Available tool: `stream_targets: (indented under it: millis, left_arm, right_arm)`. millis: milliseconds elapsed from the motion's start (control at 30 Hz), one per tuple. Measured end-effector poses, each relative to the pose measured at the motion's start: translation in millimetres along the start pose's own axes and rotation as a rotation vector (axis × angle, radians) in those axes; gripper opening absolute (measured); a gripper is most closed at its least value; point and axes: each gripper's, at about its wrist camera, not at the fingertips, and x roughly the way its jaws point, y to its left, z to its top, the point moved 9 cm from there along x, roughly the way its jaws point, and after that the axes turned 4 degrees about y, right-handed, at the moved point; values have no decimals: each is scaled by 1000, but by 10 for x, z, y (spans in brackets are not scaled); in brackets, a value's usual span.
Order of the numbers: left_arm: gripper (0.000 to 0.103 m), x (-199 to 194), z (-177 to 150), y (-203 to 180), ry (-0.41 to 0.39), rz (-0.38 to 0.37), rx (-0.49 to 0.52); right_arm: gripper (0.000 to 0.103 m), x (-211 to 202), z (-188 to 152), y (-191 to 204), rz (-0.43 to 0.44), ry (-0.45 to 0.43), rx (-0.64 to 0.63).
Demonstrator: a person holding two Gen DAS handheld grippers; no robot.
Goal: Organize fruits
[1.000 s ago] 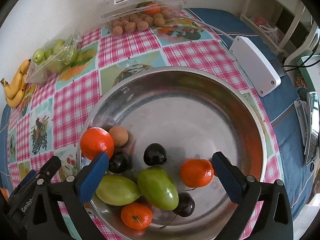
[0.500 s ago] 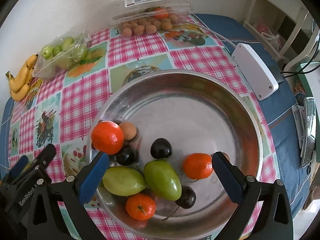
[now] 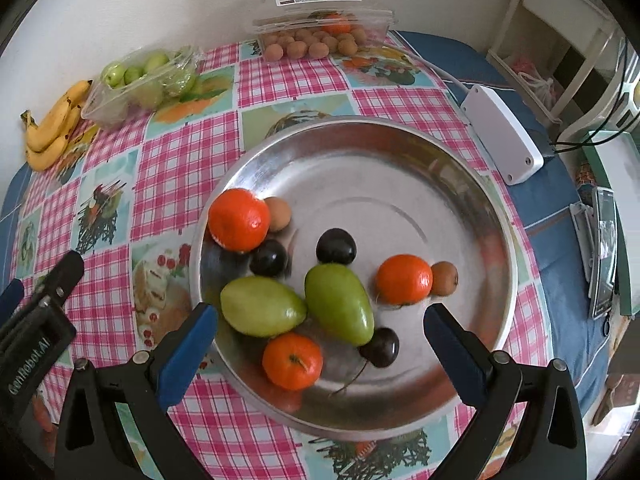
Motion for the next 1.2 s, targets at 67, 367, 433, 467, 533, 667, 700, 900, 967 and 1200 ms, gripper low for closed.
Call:
stream_targets:
  millis: [67, 367, 433, 467, 533, 667, 700, 900, 967, 1200]
  left_arm:
    - [103, 29, -64, 21, 11, 10, 8]
    - [103, 39, -344, 123, 63, 25, 19]
    - [103, -3, -389, 141, 63, 30, 25]
    - [103, -24, -407, 147, 63, 30, 27]
    - [103, -75, -446, 156, 62, 31, 32]
    - [103, -191, -493, 175, 48, 26, 39]
    - [103, -223, -508, 180, 44, 23, 40]
    - [103, -328, -628, 242, 45, 24, 48]
    - [103, -326, -678, 266, 57, 24, 46]
    - [103, -244, -920, 367, 129, 36, 38]
  right_arm:
    - [103, -15, -43, 7, -2, -4, 1]
    - [102, -65, -282, 9, -12, -14, -16]
    - [103, -98, -341, 30, -10, -22, -23]
    - [103, -109, -353, 43, -12, -23, -27]
    - [103, -129, -415, 68, -20, -24, -40]
    - [103, -168, -520, 115, -34, -29, -60]
    - [103, -184, -547, 129, -36, -33, -66]
    - [103, -226, -671, 117, -40, -40, -68]
    - [103, -234, -721, 104, -42, -40, -64]
    - [103, -235, -842, 54, -43, -30, -50]
